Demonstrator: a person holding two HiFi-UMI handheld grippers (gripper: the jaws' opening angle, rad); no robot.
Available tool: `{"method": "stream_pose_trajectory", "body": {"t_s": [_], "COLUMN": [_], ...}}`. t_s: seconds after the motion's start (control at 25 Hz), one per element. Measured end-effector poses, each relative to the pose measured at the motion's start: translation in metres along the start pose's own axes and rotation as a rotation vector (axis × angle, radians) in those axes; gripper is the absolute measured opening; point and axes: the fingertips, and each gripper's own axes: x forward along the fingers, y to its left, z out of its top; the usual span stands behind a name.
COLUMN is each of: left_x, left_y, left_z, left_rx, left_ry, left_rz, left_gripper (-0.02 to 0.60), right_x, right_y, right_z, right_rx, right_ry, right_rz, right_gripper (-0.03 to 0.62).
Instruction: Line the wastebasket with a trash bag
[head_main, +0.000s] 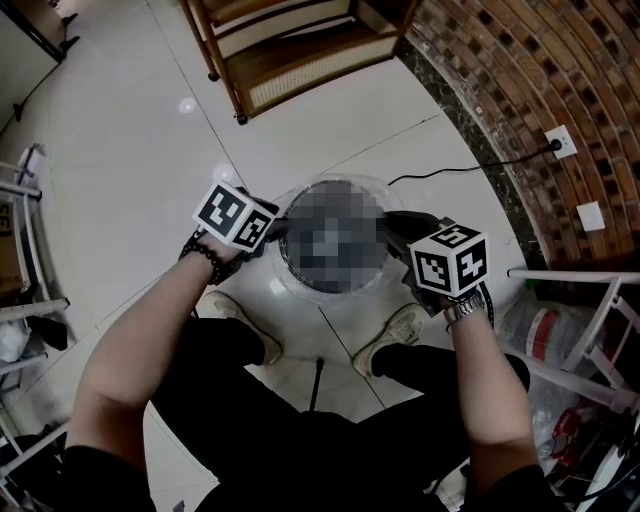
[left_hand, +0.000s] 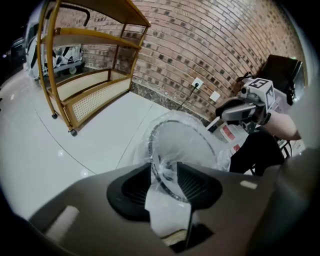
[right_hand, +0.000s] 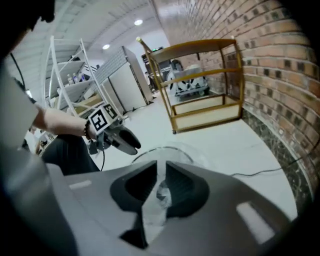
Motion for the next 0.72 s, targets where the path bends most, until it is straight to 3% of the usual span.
{"method": "stream_pose_trajectory", "body": {"t_s": [0.08, 0.24, 0.4, 0.6, 0.72], "left_x": [-0.008, -0.032, -0.053, -0.081, -0.09], "left_y": [-0.004, -0.014, -0.019, -0.017, -0.016], "left_z": [0.011, 0.038, 0.054, 0.073, 0.081], "left_rx": [0.03, 0.106, 0.123, 0.13, 0.155], "left_ry": [-0.043, -0.151, -0.242, -0.341, -0.364], "left_rz": [0.019, 0.07, 0.084, 0.08, 0.076], "left_gripper": [0.169, 0.169, 0.167, 0.167, 0.167], "right_x": [0.028, 0.089, 0.143, 0.195, 0.215], "right_y": [0.012, 0.021, 0.015, 0.013, 0.015], "right_z": [0.001, -0.015, -0.052, -0.113, -0.143], "right_rx": [-0.015, -0.073, -0.128, -0.212, -0.177], "right_ry": [0.052, 0.218, 0.397, 0.559, 0.621], "right_rz": [0.009, 0.005, -0.018, 0.059, 0.104], "right_gripper": [0.003, 0.003, 0.002, 0.002, 0.002]}}
